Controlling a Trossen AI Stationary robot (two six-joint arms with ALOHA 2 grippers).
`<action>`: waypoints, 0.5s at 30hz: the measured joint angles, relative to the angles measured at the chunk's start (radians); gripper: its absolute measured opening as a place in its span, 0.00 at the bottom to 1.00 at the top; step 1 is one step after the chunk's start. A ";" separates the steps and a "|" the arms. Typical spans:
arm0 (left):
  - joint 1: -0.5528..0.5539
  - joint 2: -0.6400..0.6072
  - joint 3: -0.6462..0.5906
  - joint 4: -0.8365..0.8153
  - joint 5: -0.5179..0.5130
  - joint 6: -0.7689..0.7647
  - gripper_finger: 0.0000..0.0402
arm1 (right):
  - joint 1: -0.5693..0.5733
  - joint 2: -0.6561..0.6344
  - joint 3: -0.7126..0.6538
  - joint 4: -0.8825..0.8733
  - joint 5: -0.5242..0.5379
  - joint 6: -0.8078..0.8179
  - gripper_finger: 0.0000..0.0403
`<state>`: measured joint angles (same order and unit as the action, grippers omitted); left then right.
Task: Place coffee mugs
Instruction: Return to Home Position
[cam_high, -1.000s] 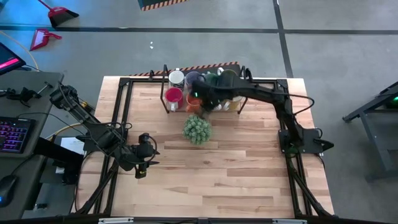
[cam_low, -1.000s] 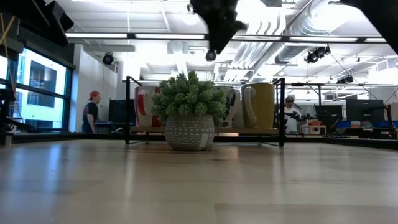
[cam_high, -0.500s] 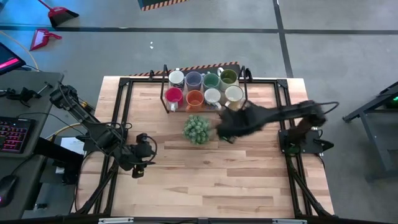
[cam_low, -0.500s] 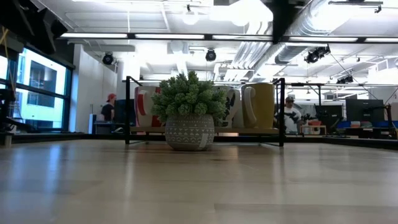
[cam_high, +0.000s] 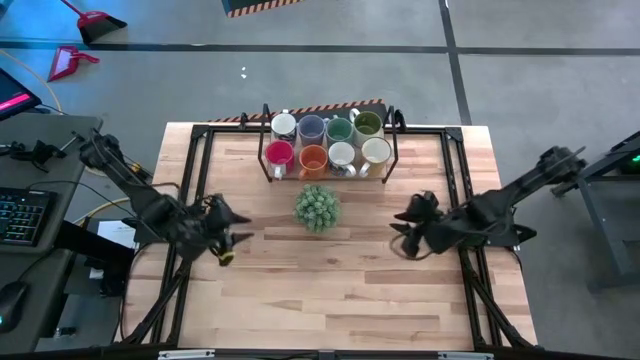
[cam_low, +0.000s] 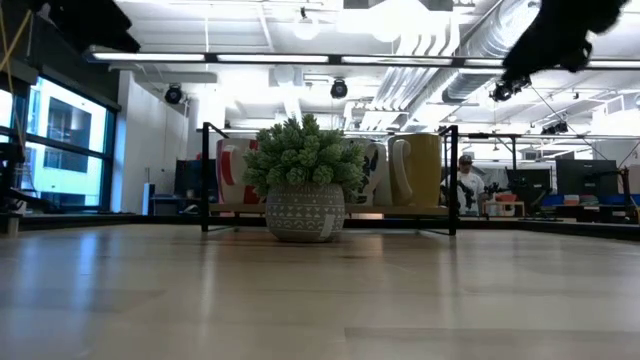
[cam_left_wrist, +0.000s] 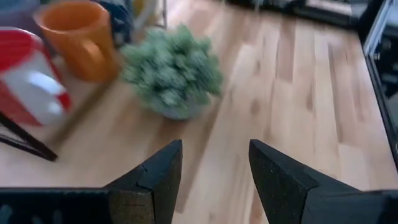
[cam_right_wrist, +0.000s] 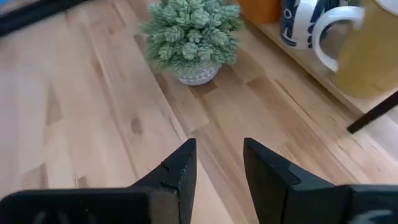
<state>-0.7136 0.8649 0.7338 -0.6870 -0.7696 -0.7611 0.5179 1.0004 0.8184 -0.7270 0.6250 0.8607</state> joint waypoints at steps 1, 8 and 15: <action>0.000 -0.032 0.000 -0.016 -0.016 0.001 0.43 | 0.004 -0.050 -0.042 0.023 0.001 -0.022 0.27; -0.031 -0.299 -0.086 0.010 -0.105 0.066 0.43 | 0.007 -0.410 -0.286 0.067 -0.050 -0.061 0.27; -0.047 -0.478 -0.308 0.498 -0.079 0.299 0.43 | 0.007 -0.692 -0.459 0.239 -0.137 -0.136 0.27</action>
<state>-0.7605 0.3866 0.4262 -0.1889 -0.8487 -0.4623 0.5247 0.3088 0.3599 -0.4875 0.4881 0.7250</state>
